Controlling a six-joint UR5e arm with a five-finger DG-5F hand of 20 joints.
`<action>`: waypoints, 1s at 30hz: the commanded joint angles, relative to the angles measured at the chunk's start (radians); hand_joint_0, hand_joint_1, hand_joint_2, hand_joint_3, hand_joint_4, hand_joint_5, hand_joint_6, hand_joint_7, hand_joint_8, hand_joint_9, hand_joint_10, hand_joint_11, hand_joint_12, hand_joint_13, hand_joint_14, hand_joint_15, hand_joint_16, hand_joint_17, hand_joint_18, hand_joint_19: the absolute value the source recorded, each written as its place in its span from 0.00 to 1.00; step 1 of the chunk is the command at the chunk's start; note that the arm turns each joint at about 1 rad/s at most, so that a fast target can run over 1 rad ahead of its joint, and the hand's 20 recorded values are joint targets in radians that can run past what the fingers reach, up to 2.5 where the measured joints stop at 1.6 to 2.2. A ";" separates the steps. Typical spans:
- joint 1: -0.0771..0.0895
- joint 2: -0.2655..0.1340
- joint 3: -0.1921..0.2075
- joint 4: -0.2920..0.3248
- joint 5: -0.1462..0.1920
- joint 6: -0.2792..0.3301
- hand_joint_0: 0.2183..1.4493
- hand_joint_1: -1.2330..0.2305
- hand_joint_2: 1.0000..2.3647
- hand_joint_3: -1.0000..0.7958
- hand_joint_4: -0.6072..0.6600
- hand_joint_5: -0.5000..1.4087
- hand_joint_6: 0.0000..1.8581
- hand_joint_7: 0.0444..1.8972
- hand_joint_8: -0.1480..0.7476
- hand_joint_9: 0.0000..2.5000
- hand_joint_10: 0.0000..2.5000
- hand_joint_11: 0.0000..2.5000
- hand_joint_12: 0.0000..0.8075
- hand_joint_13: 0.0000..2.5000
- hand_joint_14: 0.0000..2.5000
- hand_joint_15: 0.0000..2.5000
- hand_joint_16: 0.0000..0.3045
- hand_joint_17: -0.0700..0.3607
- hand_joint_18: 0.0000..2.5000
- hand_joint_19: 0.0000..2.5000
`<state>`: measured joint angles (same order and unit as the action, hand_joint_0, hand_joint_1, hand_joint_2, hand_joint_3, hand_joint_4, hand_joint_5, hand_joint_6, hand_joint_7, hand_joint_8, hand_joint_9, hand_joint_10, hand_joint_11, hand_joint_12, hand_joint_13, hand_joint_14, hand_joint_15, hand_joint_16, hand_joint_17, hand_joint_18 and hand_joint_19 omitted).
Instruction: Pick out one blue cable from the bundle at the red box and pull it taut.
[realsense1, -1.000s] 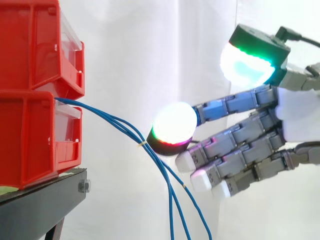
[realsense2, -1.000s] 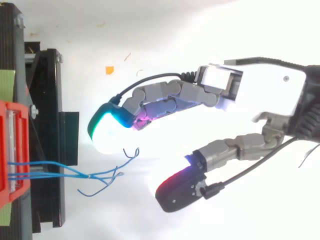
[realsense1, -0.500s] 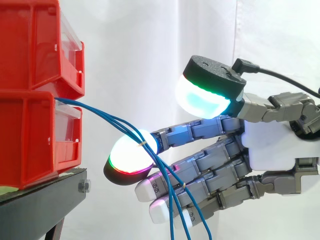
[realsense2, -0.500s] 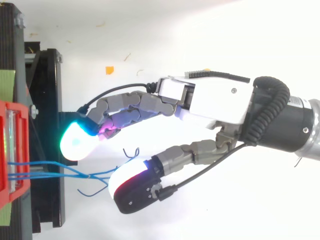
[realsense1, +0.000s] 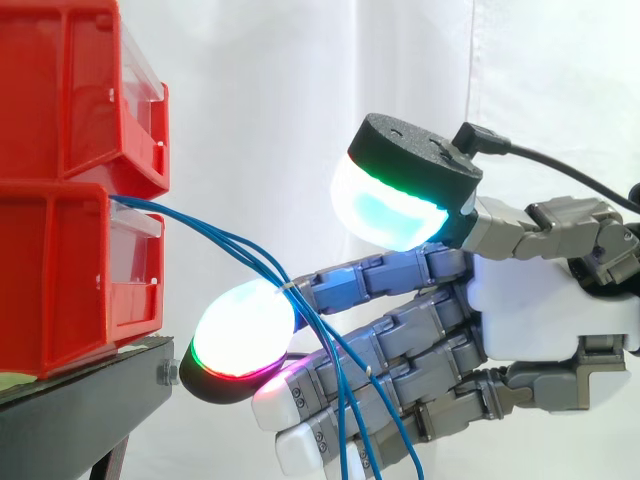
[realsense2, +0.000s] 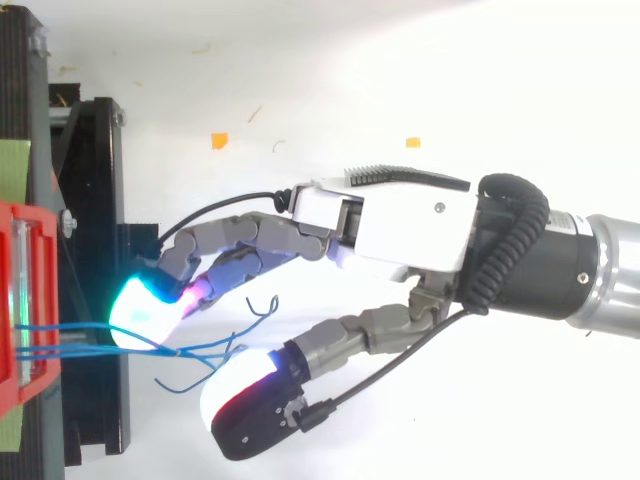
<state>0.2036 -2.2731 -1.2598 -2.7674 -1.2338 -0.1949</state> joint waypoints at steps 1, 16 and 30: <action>-0.003 -0.003 -0.001 0.003 -0.016 0.002 0.24 0.45 0.00 0.28 0.67 0.17 0.27 0.43 0.45 0.27 0.00 0.09 0.41 0.26 0.01 0.15 0.15 0.41 0.16 0.21; -0.027 -0.003 -0.001 0.005 -0.065 0.002 0.34 0.48 0.01 0.32 0.67 0.19 0.27 0.46 0.44 0.30 0.00 0.11 0.38 0.29 0.01 0.16 0.14 0.39 0.19 0.23; -0.052 -0.003 -0.001 0.005 -0.101 0.009 0.32 0.40 0.00 0.29 0.67 0.19 0.27 0.50 0.44 0.31 0.00 0.12 0.39 0.30 0.01 0.17 0.14 0.39 0.20 0.23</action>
<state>0.1542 -2.2764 -1.2610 -2.7627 -1.3276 -0.1865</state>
